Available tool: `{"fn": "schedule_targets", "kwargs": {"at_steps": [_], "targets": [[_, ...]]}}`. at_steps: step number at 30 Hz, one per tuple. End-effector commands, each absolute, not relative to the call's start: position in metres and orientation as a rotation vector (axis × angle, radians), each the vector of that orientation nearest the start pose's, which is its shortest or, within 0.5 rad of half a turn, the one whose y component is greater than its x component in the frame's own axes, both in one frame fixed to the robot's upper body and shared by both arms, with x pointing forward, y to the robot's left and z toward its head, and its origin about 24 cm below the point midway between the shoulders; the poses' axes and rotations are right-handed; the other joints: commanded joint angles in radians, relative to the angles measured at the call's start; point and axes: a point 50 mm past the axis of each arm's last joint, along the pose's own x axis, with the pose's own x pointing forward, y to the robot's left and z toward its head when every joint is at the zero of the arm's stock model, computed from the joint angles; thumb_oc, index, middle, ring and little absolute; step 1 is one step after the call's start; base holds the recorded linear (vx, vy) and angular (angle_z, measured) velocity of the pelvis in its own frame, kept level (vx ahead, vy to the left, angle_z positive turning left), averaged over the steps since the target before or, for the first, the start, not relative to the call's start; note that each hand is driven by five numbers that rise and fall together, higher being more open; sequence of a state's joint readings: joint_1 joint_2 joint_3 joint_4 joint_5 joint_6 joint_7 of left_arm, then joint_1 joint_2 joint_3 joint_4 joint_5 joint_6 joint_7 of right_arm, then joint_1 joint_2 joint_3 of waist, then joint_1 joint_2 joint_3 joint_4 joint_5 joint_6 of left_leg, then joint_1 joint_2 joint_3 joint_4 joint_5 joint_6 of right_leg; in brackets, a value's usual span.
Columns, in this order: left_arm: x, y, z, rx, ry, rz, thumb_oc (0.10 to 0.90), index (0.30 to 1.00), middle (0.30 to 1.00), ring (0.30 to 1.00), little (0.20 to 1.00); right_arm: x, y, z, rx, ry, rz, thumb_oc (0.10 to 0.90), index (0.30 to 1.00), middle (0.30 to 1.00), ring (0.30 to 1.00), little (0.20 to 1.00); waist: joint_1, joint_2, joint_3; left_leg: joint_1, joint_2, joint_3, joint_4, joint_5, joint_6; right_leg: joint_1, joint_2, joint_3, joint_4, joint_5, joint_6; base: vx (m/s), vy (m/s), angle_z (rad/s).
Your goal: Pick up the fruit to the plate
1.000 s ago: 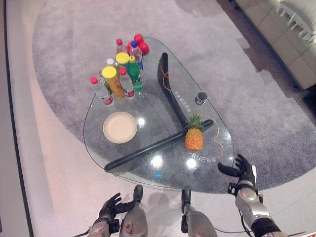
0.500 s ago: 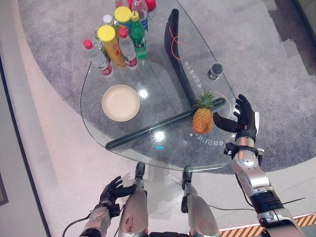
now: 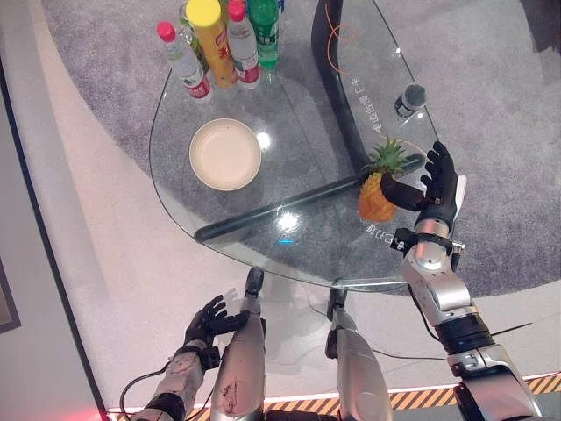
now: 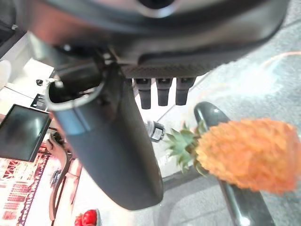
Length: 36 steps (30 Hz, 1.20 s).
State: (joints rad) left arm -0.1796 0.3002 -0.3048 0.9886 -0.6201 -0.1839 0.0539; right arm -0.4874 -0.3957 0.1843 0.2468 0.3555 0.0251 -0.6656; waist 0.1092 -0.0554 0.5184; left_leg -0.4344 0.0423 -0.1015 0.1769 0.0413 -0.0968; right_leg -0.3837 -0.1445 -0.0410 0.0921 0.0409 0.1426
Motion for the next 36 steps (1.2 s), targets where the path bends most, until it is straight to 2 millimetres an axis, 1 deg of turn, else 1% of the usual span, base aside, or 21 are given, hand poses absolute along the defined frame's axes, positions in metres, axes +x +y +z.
{"fn": "schedule_targets", "kwargs": {"at_steps": [1, 10, 15, 23, 30, 36], "targets": [[0.19, 0.214, -0.116, -0.107, 0.726, 0.216, 0.8, 0.9, 0.9, 0.9, 0.9, 0.332, -0.209, 0.177, -0.021, -0.381, -0.558, 0.8, 0.9, 0.9, 0.9, 0.9, -0.004, -0.005, 0.002, -0.049, -0.141, -0.019, 0.074, -0.084, 0.104, -0.056, 0.094, -0.024, 0.056, 0.013, -0.066, -0.03, 0.037, 0.02], [0.198, 0.208, -0.112, -0.134, 0.692, 0.207, 0.8, 0.9, 0.9, 0.9, 0.9, 0.337, -0.199, 0.165, -0.012, -0.306, -0.552, 0.8, 0.9, 0.9, 0.9, 0.9, -0.006, 0.002, 0.002, -0.105, -0.149, -0.014, 0.082, -0.068, 0.104, -0.121, 0.094, -0.027, 0.077, 0.019, -0.067, -0.02, 0.038, -0.01], [0.201, 0.204, -0.11, -0.149, 0.67, 0.196, 0.8, 0.9, 0.9, 0.9, 0.9, 0.341, -0.203, 0.16, -0.013, -0.264, -0.603, 0.8, 0.9, 0.9, 0.9, 0.9, -0.005, 0.009, 0.002, -0.133, -0.154, -0.012, 0.093, -0.065, 0.105, -0.156, 0.093, -0.029, 0.096, 0.021, -0.064, -0.01, 0.038, -0.02], [0.208, 0.197, -0.105, -0.176, 0.642, 0.172, 0.8, 0.9, 0.9, 0.9, 0.9, 0.353, -0.201, 0.165, 0.064, -0.228, -0.58, 0.8, 0.9, 0.9, 0.9, 0.9, 0.006, 0.023, 0.002, -0.177, -0.16, -0.006, 0.11, -0.059, 0.104, -0.21, 0.085, -0.033, 0.125, 0.023, -0.06, 0.0, 0.043, 0.01], [0.212, 0.195, -0.102, -0.187, 0.625, 0.166, 0.8, 0.9, 0.9, 0.9, 0.9, 0.36, -0.21, 0.17, 0.058, -0.217, -0.659, 0.8, 0.9, 0.9, 0.9, 0.9, 0.014, 0.034, 0.002, -0.222, -0.166, -0.002, 0.128, -0.058, 0.106, -0.259, 0.084, -0.037, 0.147, 0.024, -0.058, 0.0, 0.04, 0.02], [0.217, 0.191, -0.098, -0.195, 0.604, 0.156, 0.8, 0.9, 0.9, 0.9, 0.9, 0.365, -0.213, 0.183, 0.059, -0.238, -0.679, 0.8, 0.9, 0.9, 0.9, 0.9, 0.02, 0.045, 0.002, -0.277, -0.174, 0.002, 0.156, -0.061, 0.106, -0.319, 0.088, -0.044, 0.178, 0.022, -0.056, 0.0, 0.038, 0.0]]}}
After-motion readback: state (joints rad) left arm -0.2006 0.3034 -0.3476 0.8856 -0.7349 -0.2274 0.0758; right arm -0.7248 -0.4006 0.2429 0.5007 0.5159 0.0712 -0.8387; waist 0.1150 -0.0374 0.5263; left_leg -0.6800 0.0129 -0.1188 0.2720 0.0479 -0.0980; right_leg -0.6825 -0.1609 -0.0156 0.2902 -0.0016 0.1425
